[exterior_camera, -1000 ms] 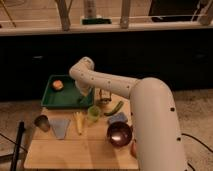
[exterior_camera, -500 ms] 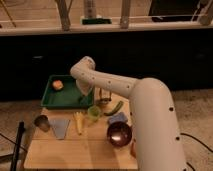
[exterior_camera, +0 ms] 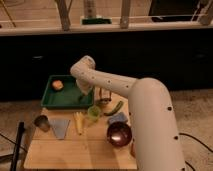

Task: Place fork in tray

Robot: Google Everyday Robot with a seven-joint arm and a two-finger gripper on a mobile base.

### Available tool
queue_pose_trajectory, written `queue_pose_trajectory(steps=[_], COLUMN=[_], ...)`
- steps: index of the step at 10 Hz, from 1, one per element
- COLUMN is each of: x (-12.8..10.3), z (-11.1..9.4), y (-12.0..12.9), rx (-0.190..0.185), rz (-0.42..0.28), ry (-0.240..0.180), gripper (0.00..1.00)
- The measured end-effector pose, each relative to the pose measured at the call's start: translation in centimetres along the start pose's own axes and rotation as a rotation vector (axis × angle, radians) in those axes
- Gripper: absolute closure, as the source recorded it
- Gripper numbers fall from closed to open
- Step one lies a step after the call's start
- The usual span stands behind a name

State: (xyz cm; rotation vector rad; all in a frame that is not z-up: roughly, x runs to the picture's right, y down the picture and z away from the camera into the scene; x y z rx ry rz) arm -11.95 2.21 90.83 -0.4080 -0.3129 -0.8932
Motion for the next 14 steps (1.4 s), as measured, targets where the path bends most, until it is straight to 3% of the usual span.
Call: queue_pose_trajectory(steps=[14], x=[-0.8], z=[-1.2], y=[-4.0], rx=[0.003], rz=[-0.028], ry=[0.01], gripper=[1.0])
